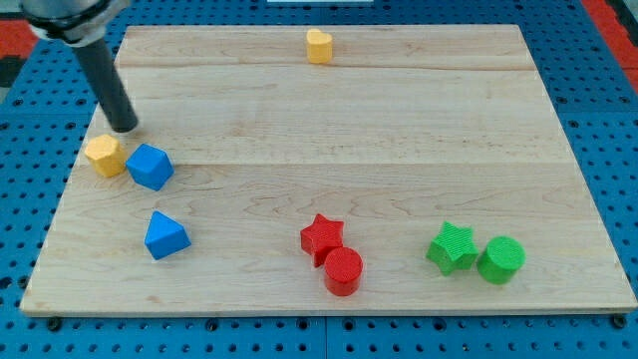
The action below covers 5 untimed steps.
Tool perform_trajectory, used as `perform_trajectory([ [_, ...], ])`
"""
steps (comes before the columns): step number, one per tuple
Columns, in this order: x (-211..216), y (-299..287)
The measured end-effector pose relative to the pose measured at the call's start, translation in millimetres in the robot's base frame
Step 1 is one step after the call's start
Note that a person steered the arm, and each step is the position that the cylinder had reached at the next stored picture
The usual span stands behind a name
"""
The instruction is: Move the hexagon diagonally top left to the triangle
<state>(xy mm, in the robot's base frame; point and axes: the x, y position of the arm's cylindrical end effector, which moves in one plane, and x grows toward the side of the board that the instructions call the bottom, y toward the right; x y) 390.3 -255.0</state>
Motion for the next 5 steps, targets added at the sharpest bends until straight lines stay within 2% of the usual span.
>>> perform_trajectory([
  [2, 58.1, 10.8],
  [3, 62.7, 6.7],
  [4, 38.9, 6.7],
  [5, 42.7, -4.9],
])
